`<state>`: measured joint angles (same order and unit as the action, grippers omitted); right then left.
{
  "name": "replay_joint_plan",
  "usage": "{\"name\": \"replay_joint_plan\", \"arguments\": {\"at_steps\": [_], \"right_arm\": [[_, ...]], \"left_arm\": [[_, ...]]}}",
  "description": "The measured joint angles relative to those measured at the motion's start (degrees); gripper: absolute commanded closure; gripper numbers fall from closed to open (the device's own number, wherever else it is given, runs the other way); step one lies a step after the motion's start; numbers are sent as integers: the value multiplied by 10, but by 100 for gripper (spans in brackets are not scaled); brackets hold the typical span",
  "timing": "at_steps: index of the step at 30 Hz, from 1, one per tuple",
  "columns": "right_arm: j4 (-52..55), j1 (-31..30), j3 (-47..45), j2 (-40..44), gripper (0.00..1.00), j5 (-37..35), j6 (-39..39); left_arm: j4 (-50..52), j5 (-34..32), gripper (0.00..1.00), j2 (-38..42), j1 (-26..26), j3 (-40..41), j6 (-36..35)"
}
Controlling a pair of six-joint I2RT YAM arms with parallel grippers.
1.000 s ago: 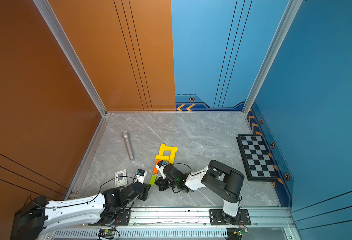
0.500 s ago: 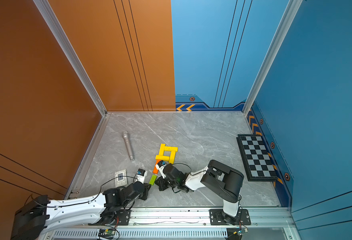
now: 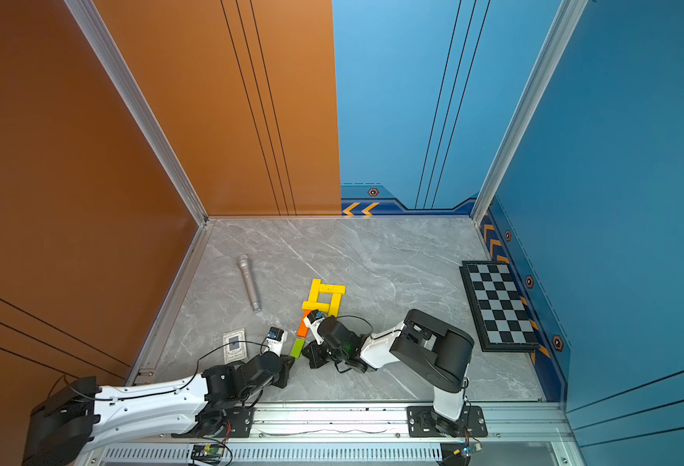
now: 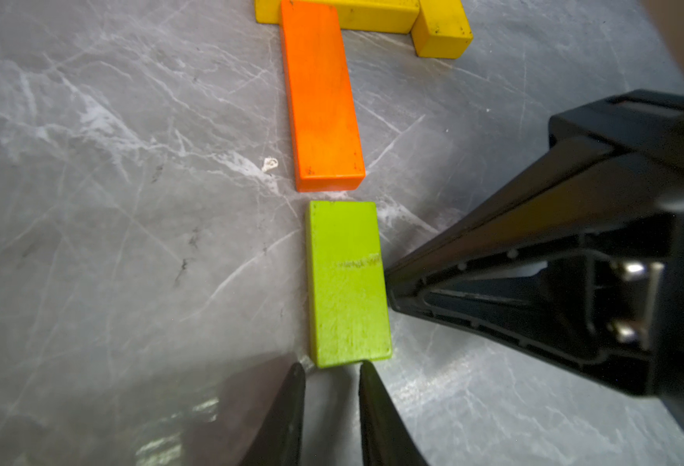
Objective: Assemble the letter p with building blocks
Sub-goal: Assemble the building block at the center of the board.
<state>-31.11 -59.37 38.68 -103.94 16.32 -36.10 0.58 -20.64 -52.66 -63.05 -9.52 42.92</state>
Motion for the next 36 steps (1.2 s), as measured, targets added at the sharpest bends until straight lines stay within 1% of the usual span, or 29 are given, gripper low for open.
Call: {"name": "replay_joint_plan", "arguments": {"at_steps": [22,34,36], "right_arm": [[-7,7,2,-5,100,0,-3],[-11,14,2,-7,100,0,-9],[-12,14,2,-7,100,0,-9]], "left_arm": [[-2,-1,73,-3,9,-1,-14],[-12,-1,72,-34,11,-15,-26],[-12,-2,70,-33,12,-15,-26]]}}
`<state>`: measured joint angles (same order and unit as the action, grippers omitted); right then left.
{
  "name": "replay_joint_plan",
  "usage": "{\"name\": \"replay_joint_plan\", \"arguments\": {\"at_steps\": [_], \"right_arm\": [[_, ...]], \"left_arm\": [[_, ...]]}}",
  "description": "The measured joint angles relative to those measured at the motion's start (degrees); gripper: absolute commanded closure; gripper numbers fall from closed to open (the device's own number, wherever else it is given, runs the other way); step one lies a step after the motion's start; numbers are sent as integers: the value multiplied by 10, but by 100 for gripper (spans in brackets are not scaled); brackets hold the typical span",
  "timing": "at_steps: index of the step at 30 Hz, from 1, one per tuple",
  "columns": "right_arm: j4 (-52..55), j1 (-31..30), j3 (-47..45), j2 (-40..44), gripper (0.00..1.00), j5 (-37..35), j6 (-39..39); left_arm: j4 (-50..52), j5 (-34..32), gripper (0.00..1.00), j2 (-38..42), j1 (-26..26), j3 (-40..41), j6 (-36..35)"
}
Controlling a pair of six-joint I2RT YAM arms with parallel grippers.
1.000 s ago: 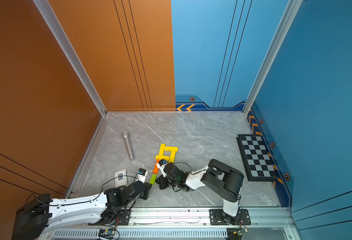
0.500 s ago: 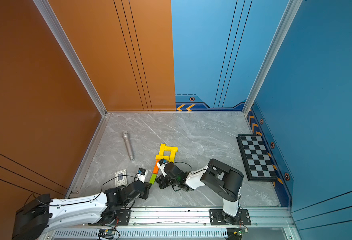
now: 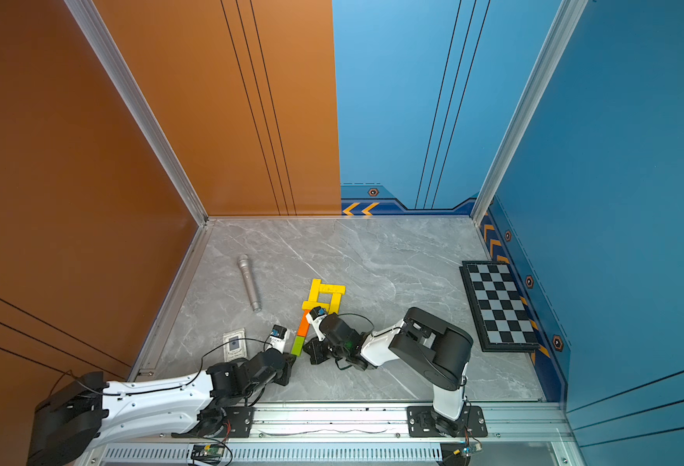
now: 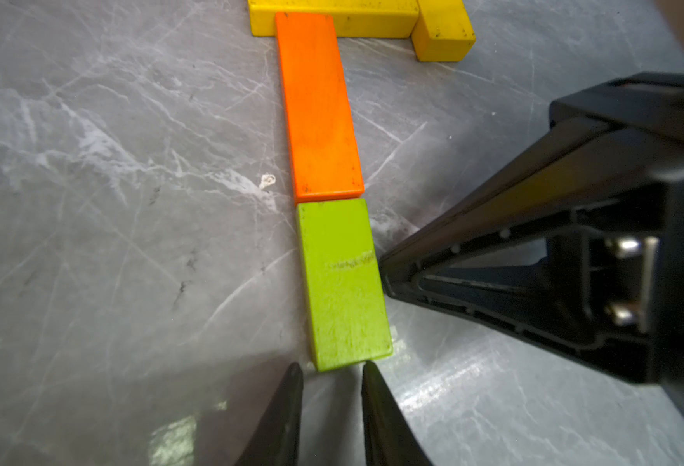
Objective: Assemble the letter p with building blocks
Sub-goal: Assemble the building block at the center of the board.
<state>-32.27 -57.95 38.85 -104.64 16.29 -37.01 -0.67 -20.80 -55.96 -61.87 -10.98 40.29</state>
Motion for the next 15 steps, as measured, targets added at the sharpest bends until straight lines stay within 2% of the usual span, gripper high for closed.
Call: {"name": "replay_joint_plan", "arguments": {"at_steps": [1,2,3,6,12,15], "right_arm": [[0,0,0,0,100,0,-1],[-1,0,0,0,100,0,-2],[-3,0,-1,0,100,0,-2],[-19,1,-11,0,100,0,-4],[-50,2,-30,1,100,-2,-6],[-66,2,-47,8,100,-9,-6]], "left_arm": [[1,0,68,2,0,0,0],[3,0,56,5,0,0,-2],[7,0,47,10,0,1,-5],[11,0,41,41,0,10,-4],[38,1,36,129,-2,29,-11],[49,3,26,170,-9,35,-19]]}}
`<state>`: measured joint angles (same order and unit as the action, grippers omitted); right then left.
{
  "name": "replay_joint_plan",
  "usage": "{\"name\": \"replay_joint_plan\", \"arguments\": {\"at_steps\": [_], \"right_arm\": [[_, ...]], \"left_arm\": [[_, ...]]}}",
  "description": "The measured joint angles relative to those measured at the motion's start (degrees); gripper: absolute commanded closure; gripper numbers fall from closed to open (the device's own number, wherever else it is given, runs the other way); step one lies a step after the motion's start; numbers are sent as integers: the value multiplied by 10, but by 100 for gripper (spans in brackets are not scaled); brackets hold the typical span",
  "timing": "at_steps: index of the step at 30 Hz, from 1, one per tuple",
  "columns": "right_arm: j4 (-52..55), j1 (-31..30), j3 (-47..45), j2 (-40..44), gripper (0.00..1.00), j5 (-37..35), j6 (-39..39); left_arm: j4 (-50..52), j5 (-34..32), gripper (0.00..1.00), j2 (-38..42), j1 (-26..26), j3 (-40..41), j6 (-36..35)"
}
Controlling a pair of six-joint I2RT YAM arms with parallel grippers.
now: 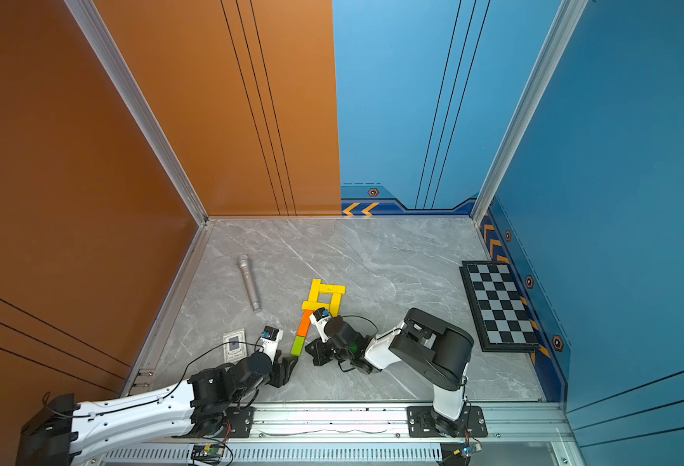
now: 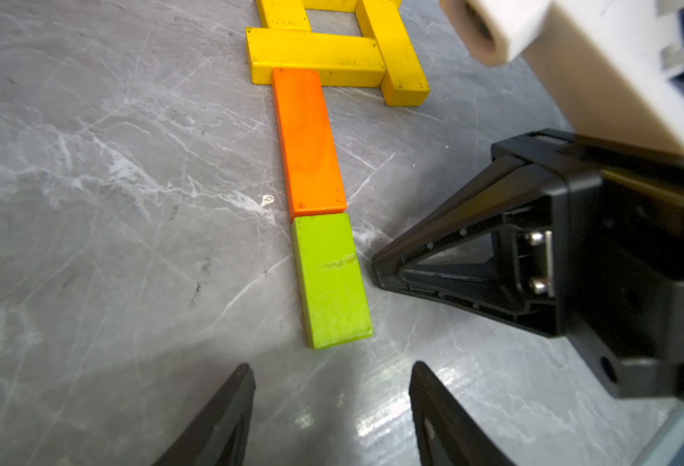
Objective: Assemble the letter p with building blocks
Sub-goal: Assemble the building block at the center of the board, then reset both arms
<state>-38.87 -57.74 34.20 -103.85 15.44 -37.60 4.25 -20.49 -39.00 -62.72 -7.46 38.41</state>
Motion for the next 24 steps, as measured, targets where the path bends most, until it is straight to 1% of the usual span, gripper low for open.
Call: {"name": "replay_joint_plan", "arguments": {"at_steps": [1,3,4,6,7,8,10,11,13,15,16,19,21,24], "right_arm": [[-2,0,-7,6,100,-4,0],[3,0,-28,28,100,-21,0],[14,0,-35,40,100,-28,2],[56,0,-48,79,100,-56,9],[88,0,-52,107,86,-76,19],[122,0,-53,139,66,-98,27],[183,1,-52,216,45,-148,52],[212,5,-52,262,26,-175,69],[261,25,-51,351,0,-221,103],[294,66,-51,429,0,-253,134],[311,99,-52,470,0,-267,151],[325,182,-66,556,0,-304,200],[324,231,-85,591,0,-321,234],[311,302,-108,596,0,-337,276]], "left_arm": [[3,0,21,12,-2,2,-3],[8,-1,5,48,-4,8,-9],[11,-1,2,62,-4,10,-14],[20,-6,1,97,-3,10,-20],[27,-12,1,117,-2,10,-25],[38,-18,1,134,2,8,-32],[59,-27,1,160,18,0,-48],[69,-30,1,168,33,-6,-60],[82,-32,1,176,64,-19,-81],[94,-31,1,172,110,-40,-108],[101,-31,1,164,135,-56,-123],[99,-19,1,120,205,-115,-162],[59,-10,1,83,245,-137,-185],[-8,-23,1,19,287,-134,-228]]}}
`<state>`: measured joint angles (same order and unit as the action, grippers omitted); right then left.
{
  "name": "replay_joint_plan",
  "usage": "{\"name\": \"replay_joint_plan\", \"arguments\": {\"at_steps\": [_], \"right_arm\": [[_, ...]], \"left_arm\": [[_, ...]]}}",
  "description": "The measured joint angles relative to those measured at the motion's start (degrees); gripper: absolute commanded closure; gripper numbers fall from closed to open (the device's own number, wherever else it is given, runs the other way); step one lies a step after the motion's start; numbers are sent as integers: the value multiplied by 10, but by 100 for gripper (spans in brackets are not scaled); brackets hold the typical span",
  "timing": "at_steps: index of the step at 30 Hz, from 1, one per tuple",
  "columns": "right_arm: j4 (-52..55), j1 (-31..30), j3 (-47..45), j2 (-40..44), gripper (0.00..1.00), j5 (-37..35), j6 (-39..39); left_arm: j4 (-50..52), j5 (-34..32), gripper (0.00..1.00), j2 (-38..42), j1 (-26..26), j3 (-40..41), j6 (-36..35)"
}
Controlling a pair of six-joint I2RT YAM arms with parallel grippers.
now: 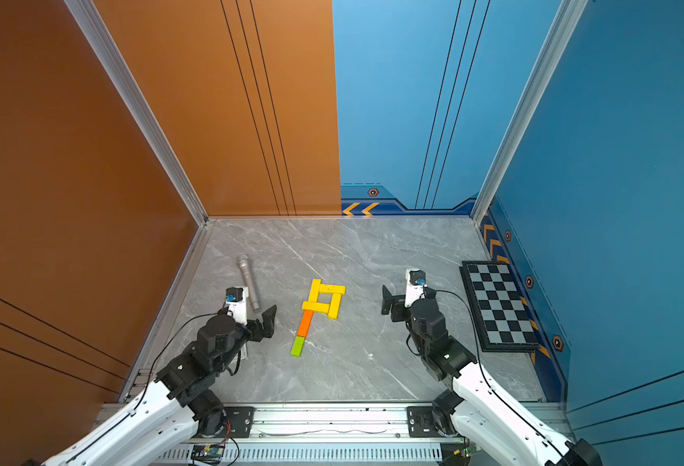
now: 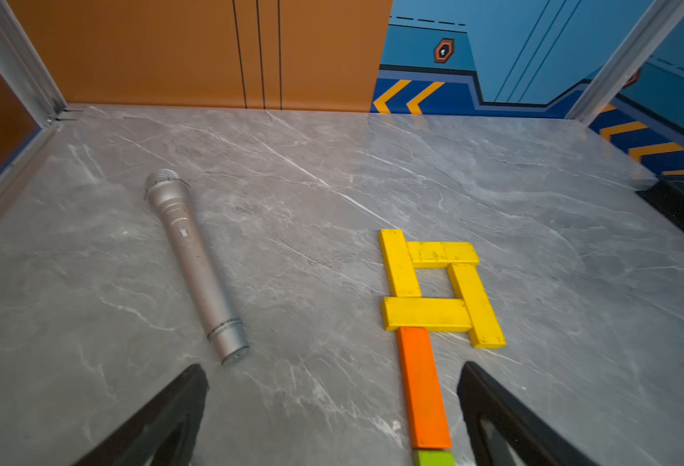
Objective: Assemble the letter p with building blocks
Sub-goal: Reset both arms
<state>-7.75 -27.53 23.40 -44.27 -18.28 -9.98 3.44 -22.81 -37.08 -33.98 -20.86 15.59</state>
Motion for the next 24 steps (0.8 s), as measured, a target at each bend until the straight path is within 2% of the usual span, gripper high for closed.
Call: {"name": "replay_joint_plan", "arguments": {"at_steps": [3,8,12,17,20,24], "right_arm": [[-46,71,-41,-26,0,-11,25],[-153,156,-107,-78,0,-32,40],[-223,208,-115,-160,0,-30,39],[-298,246,-70,-301,0,-3,40],[-388,278,-61,-376,0,30,32],[-408,269,-37,-432,0,54,40]], "left_arm": [[-39,-17,1,-43,40,13,-52],[-129,-25,2,-16,120,59,-110],[-235,-17,2,-23,182,116,-133],[-350,21,1,-150,269,149,-138],[-422,48,1,-226,313,149,-132],[-493,84,1,-273,361,148,-115]]}}
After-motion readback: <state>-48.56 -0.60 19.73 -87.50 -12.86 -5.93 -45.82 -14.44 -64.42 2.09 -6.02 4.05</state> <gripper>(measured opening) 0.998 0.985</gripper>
